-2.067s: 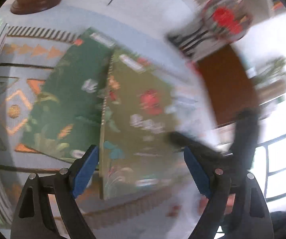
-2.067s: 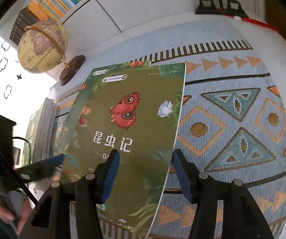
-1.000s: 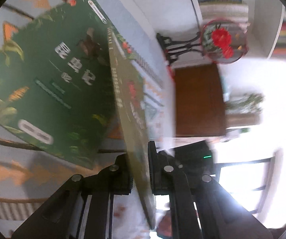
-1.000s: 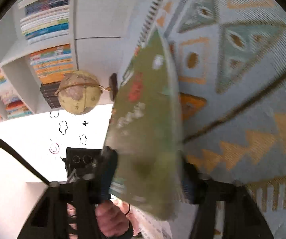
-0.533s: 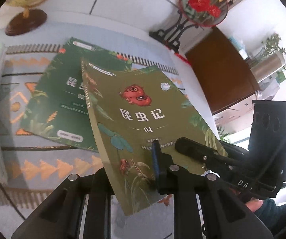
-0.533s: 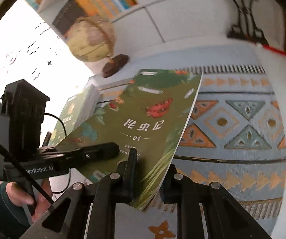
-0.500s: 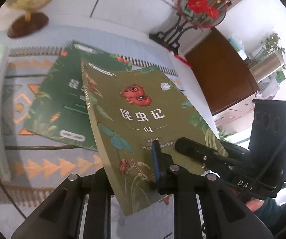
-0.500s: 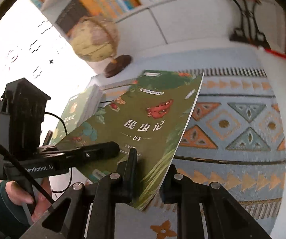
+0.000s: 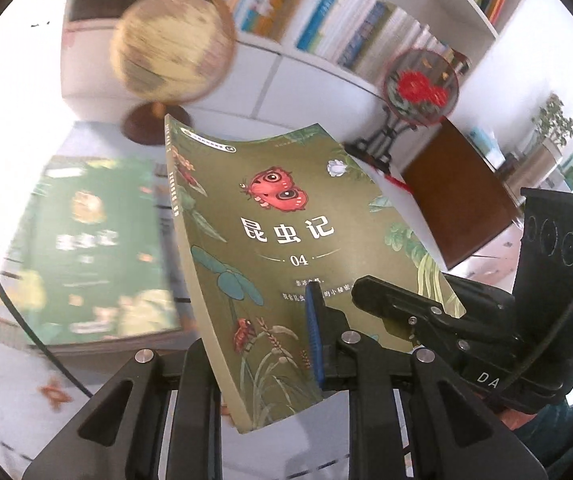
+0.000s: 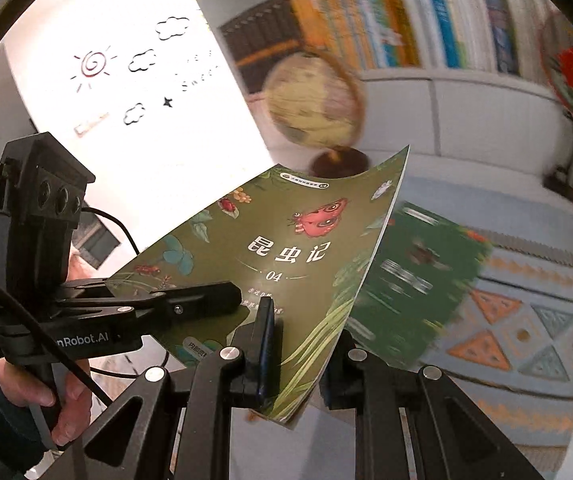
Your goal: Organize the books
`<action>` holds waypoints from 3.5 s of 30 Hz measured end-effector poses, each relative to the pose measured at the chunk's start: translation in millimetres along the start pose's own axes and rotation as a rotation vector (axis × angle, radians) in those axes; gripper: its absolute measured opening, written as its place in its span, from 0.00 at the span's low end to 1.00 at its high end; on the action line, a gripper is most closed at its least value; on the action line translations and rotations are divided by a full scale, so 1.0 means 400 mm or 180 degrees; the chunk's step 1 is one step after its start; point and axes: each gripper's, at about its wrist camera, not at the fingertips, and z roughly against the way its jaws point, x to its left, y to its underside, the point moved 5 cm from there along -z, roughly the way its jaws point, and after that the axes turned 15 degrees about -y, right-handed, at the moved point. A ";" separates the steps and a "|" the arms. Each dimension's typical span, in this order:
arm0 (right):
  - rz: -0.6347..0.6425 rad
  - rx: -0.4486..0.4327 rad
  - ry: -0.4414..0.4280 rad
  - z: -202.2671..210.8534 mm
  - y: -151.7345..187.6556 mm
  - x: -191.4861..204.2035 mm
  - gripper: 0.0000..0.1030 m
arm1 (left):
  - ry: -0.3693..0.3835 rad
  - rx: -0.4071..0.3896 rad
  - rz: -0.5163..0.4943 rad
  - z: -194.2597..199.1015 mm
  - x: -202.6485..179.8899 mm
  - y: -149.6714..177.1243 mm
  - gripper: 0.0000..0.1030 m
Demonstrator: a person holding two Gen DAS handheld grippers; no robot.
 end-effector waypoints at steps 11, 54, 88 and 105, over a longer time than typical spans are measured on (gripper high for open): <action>0.0092 0.0125 -0.0083 -0.207 -0.069 0.146 0.19 | -0.0155 -0.0038 0.0171 0.013 0.231 -0.022 0.19; -0.0589 0.0532 0.0067 -0.500 -0.076 0.052 0.19 | 0.0049 0.0625 0.0616 -0.197 0.484 0.025 0.32; -0.1089 0.0682 0.0685 -0.194 0.105 -0.107 0.43 | -0.0136 0.0288 -0.0390 -0.107 0.133 -0.082 0.77; -0.1374 0.0306 0.0898 -0.052 0.083 -0.396 0.49 | -0.0658 0.0748 -0.0451 -0.467 -0.098 -0.105 0.77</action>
